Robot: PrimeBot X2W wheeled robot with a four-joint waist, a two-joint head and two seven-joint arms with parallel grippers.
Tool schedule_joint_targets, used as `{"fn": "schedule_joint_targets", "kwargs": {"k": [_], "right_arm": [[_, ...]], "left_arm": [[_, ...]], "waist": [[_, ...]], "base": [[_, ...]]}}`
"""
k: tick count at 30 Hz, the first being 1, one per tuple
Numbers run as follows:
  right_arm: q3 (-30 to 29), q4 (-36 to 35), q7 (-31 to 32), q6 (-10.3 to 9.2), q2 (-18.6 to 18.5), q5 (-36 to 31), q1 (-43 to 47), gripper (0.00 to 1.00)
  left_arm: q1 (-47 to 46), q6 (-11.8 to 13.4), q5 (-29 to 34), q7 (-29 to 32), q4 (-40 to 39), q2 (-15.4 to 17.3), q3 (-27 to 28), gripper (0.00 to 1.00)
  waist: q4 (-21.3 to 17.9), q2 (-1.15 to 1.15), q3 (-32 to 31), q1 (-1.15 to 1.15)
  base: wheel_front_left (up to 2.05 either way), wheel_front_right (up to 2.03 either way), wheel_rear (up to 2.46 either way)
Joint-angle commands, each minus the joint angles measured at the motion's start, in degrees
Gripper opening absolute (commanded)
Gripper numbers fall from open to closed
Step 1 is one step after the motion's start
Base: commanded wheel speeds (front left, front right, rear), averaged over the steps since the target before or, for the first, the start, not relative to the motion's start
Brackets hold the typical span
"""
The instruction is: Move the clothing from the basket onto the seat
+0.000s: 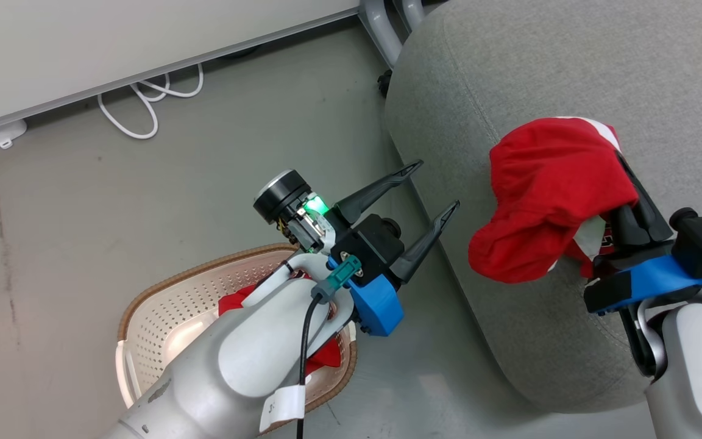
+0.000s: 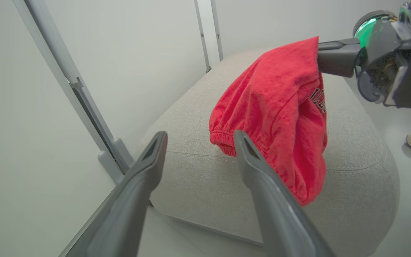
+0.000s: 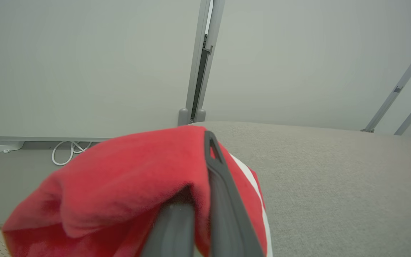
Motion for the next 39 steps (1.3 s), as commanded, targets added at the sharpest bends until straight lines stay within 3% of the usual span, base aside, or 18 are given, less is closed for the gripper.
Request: {"fn": "schedule_joint_targets", "kwargs": {"k": [1, 13, 20, 29, 39], "right_arm": [[-0.78, -0.49, -0.22, 0.01, 0.23, -0.05, 0.86, 0.0], [-3.03, -1.05, -0.22, 0.01, 0.88, -0.07, 2.11, 0.0], [-4.1, -2.83, -0.22, 0.01, 0.6, 0.3, -1.55, 0.0], [-12.0, -7.51, -0.22, 0.01, -0.44, 1.71, -15.17, 0.0], [-24.94, -9.36, -0.21, 0.01, -6.33, 2.76, -29.54, 0.0]], "left_arm": [[-0.42, -0.36, -0.01, -0.16, 0.04, 0.15, -0.33, 1.0], [0.04, -0.45, -0.09, -0.16, -0.53, 0.04, -1.13, 1.0], [-1.3, -0.17, 0.99, -0.16, -1.61, 0.81, -0.89, 1.0], [-5.99, 0.33, 2.79, 0.12, -3.31, 2.16, -0.58, 1.0], [-12.47, 0.46, 5.49, 3.02, -8.96, 5.44, -0.32, 1.0]], "waist": [[-0.67, 0.0, 0.1, 0.0], [-1.63, 0.0, 0.19, 0.0], [-1.75, 0.0, 2.59, 0.0], [-1.6, 0.0, 12.23, 0.0], [-1.09, 0.0, 24.95, 0.0]], "base": [[0.0, 0.0, 0.0], [0.0, 0.0, 0.0], [0.0, 0.0, 0.0], [0.0, 0.0, 0.0], [0.0, 0.0, 0.0]]}}
